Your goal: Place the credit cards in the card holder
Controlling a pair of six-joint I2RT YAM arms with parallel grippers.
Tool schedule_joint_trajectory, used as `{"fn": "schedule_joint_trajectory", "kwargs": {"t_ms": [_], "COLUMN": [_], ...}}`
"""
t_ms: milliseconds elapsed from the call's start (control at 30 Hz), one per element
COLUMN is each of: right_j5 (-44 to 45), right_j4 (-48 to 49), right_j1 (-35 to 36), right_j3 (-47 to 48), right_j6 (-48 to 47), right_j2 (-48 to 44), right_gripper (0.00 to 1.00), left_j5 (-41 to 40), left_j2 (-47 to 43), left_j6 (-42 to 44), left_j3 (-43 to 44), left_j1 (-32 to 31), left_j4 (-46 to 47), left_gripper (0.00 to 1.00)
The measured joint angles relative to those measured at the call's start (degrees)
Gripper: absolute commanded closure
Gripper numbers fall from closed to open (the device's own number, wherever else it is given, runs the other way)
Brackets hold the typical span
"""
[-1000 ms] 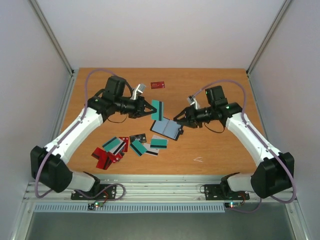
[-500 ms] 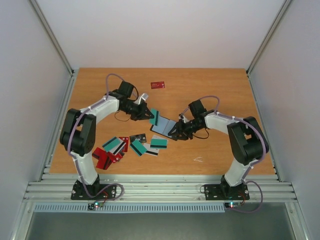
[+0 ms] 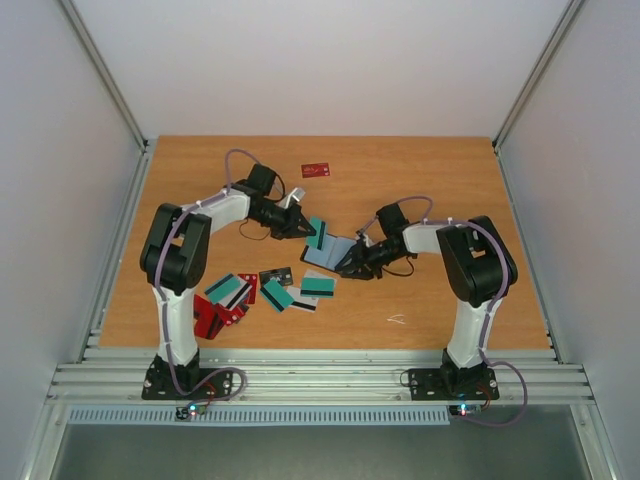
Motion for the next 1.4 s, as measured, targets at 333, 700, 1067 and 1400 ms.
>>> {"fn": "schedule_joint_trajectory", "kwargs": {"t_ms": [333, 700, 1067, 1400], "right_j5": [0.2, -0.8, 1.3, 1.9], "right_j4": [-6.0, -6.8, -5.1, -4.9], "right_j1": [-6.2, -10.0, -14.2, -14.2], "right_j3": [2.9, 2.4, 2.1, 1.9], "right_j6": [-5.7, -7.9, -3.8, -3.0], "right_j2": [1.2, -1.6, -2.6, -1.4], "right_gripper": [0.69, 0.67, 0.67, 0.67], "left_j5": [0.6, 0.7, -1.7, -1.6], "left_j2": [2.7, 4.8, 4.8, 5.5], "left_j6": [0.5, -2.7, -4.1, -6.5], "left_j3": [0.3, 0.2, -2.3, -2.6], "left_j1": [-0.6, -3.4, -3.6, -3.8], "left_j4": [0.9, 6.8, 8.2, 10.2], "left_gripper": [1.0, 1.0, 1.0, 1.0]}}
